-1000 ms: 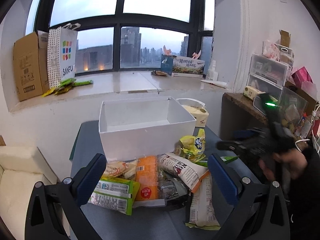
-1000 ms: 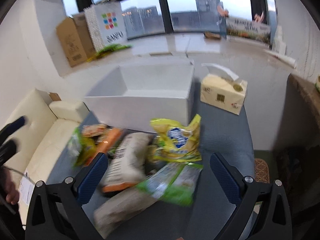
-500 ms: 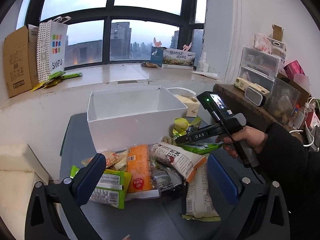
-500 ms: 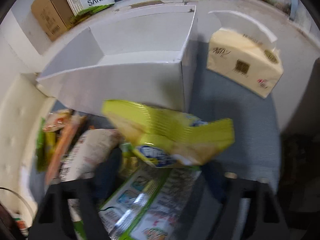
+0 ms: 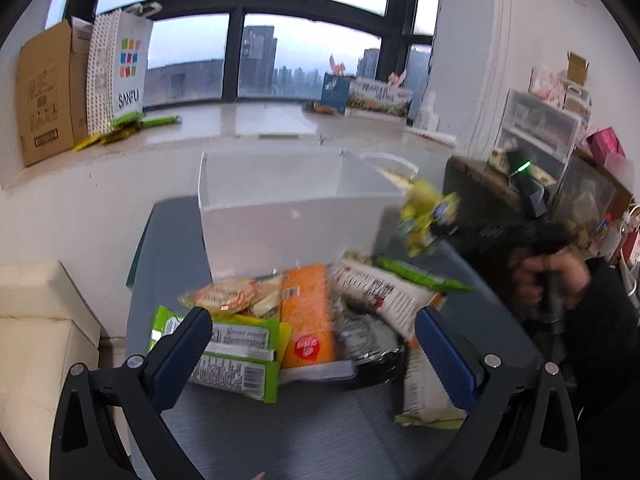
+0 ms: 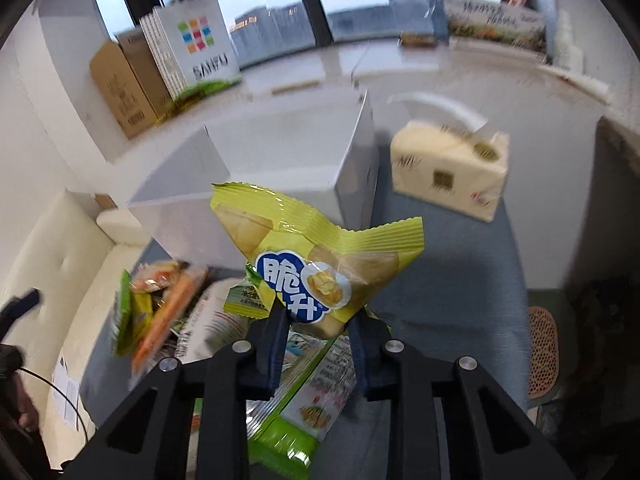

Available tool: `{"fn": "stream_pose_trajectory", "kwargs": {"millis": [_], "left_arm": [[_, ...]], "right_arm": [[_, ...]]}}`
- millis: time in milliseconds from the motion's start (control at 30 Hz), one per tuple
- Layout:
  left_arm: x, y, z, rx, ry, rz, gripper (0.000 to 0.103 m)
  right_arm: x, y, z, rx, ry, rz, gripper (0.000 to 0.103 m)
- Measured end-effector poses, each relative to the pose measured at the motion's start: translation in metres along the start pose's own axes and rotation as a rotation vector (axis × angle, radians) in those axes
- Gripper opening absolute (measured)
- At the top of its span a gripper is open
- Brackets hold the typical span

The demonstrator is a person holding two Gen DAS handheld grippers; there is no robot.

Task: Organize snacks
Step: 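Carry the chip bag into the box with the right gripper while the left drops a noodle packet in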

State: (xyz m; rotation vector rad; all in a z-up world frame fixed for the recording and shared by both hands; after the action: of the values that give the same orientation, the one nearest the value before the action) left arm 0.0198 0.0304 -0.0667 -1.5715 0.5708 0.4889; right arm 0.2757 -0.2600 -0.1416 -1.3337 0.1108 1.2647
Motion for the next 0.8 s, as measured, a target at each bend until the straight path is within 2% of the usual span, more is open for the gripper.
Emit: {"fn": "stream_pose_trajectory", "kwargs": {"millis": [167,267,367,467,500,567,633,733,800], "left_arm": [[0.036,0.016,0.025,0.013,-0.026,0.114,0.103],[0.054,0.024,0.052,-0.03,-0.047,0.162,0.103],[0.067,0.03,0.089,-0.274,-0.057,0.223,0.103],[0.081,0.045,0.127,-0.64,0.011,0.266,0.103],[0.086,0.049,0.133,-0.695,0.006,0.285,0.103],[0.098,0.056,0.141,-0.795,-0.02,0.343,0.102],[0.112,0.062,0.145,-0.881,0.012,0.375,0.102],[0.119,0.056,0.143,-0.877,-0.047,0.384,0.099],[0.121,0.055,0.139,-0.863,-0.08,0.395,0.082]], "right_arm": [[-0.046,0.001,0.024,0.001,-0.056,-0.121,0.03],[-0.073,0.008,0.043,-0.025,-0.086,-0.175,0.03],[-0.09,0.015,0.057,-0.039,-0.098,-0.204,0.03],[-0.094,0.02,0.064,-0.041,-0.133,-0.207,0.03],[-0.093,0.021,0.067,-0.044,-0.147,-0.204,0.03],[-0.088,0.023,0.072,-0.057,-0.162,-0.192,0.03],[-0.085,0.025,0.076,-0.063,-0.167,-0.185,0.03],[-0.078,0.028,0.078,-0.054,-0.184,-0.168,0.03],[-0.075,0.031,0.08,-0.06,-0.182,-0.16,0.03]]}}
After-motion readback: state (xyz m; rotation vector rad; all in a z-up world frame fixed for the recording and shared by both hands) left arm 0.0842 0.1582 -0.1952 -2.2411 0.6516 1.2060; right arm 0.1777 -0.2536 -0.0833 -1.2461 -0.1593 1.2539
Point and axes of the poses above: each gripper's, at about its wrist camera, not at the fingertips, and x roughly the way its jaws point, z to its left, y to its underside, the point moved 2 cm from there along x, roughly the way its jaws point, and after that the axes turned 5 degrees about x, right-handed, at the moved point
